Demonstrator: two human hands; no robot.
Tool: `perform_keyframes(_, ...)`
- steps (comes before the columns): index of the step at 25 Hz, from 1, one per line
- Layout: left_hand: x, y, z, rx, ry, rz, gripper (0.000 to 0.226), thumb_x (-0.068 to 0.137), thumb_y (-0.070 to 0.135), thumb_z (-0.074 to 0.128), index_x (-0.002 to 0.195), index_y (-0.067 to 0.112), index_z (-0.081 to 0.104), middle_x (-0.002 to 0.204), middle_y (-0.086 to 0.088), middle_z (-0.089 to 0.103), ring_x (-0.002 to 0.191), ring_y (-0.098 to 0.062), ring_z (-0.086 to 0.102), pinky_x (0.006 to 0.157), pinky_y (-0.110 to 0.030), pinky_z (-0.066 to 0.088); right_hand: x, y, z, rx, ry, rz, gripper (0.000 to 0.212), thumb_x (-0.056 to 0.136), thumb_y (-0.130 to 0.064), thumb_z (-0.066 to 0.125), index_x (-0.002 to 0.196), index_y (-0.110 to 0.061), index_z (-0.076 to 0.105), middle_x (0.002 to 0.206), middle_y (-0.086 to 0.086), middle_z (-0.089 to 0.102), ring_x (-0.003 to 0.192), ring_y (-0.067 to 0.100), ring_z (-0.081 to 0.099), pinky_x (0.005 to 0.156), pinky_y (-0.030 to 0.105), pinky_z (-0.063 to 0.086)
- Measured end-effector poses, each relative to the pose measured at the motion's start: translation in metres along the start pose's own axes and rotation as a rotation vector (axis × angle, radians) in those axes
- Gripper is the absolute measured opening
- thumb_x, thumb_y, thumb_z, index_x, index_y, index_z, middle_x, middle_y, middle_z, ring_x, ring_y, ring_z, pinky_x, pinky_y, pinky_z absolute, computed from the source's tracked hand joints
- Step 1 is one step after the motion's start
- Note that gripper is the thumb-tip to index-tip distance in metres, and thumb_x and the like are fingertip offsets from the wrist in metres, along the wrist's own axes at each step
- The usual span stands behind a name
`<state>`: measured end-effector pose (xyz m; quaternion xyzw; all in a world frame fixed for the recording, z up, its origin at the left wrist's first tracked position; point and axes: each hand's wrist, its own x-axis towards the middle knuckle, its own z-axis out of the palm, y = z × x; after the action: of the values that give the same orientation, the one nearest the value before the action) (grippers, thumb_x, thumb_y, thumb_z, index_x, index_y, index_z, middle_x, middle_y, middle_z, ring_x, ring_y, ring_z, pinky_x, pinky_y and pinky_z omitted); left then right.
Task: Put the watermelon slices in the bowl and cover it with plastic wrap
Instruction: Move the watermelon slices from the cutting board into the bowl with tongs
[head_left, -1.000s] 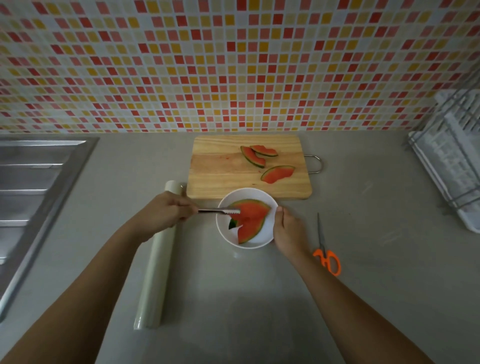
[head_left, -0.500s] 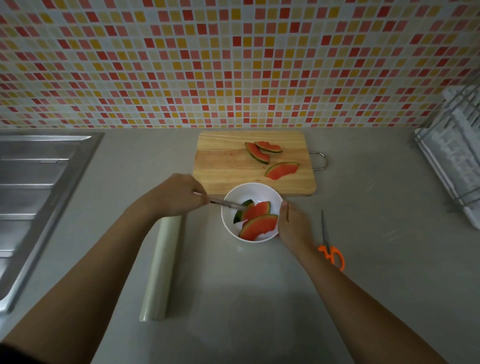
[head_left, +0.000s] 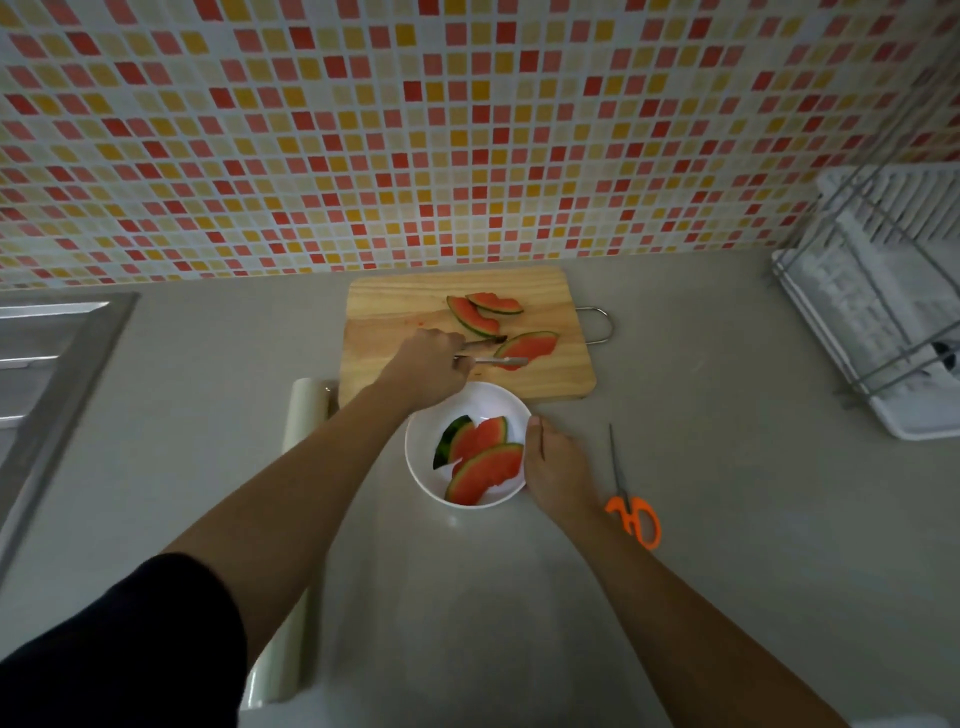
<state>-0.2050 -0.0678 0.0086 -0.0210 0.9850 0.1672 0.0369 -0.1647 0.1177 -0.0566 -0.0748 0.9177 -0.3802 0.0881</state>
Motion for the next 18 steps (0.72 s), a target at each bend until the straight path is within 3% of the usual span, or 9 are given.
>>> perform_keyframes(5, 0.007, 0.010, 0.008, 0.074, 0.005, 0.043, 0.027, 0.091, 0.021, 0.046, 0.101, 0.003, 0.064, 0.087, -0.021, 0.064, 0.083, -0.036, 0.058, 0.063, -0.031, 0.036, 0.000, -0.001, -0.001, -0.019, -0.010, -0.006, 0.036, 0.100, -0.022, 0.030, 0.075, -0.007, 0.050, 0.075, 0.021, 0.064, 0.069, 0.034, 0.060, 0.057, 0.030, 0.030)
perform_keyframes(10, 0.012, 0.015, 0.001, -0.072, -0.007, -0.052, 0.020, 0.085, 0.009, 0.048, 0.076, -0.001, 0.063, 0.067, -0.017, 0.056, 0.064, -0.028, 0.049, 0.059, -0.030, 0.036, 0.000, -0.002, -0.002, -0.046, -0.011, -0.018, 0.035, 0.100, -0.022, 0.029, 0.078, -0.006, 0.051, 0.077, 0.021, 0.065, 0.070, 0.033, 0.060, 0.058, 0.030, 0.032)
perform_keyframes(13, 0.017, 0.012, 0.000, -0.334, -0.048, -0.256, 0.021, 0.084, 0.010, 0.051, 0.064, 0.005, 0.056, 0.063, -0.011, 0.047, 0.060, -0.022, 0.042, 0.059, -0.030, 0.036, 0.000, -0.002, -0.002, -0.041, 0.007, -0.030, 0.035, 0.100, -0.021, 0.030, 0.075, -0.008, 0.050, 0.074, 0.021, 0.065, 0.066, 0.033, 0.059, 0.056, 0.030, 0.031)
perform_keyframes(16, 0.013, 0.004, -0.003, -0.852, 0.001, -0.539, 0.012, 0.083, 0.013, 0.061, 0.078, 0.001, 0.061, 0.066, -0.010, 0.047, 0.052, -0.020, 0.037, 0.050, -0.030, 0.032, 0.000, 0.000, -0.001, -0.038, -0.001, -0.013, 0.033, 0.100, -0.024, 0.029, 0.074, -0.014, 0.046, 0.070, 0.014, 0.062, 0.062, 0.026, 0.056, 0.058, 0.028, 0.031)
perform_keyframes(18, -0.002, -0.008, -0.013, -0.959, 0.027, -0.543, 0.016, 0.083, 0.016, 0.064, 0.084, 0.000, 0.066, 0.064, -0.006, 0.047, 0.049, -0.016, 0.034, 0.045, -0.026, 0.029, 0.001, 0.000, 0.001, -0.029, -0.020, 0.017, 0.035, 0.100, -0.027, 0.027, 0.074, -0.016, 0.047, 0.068, 0.006, 0.058, 0.061, 0.020, 0.052, 0.060, 0.027, 0.033)
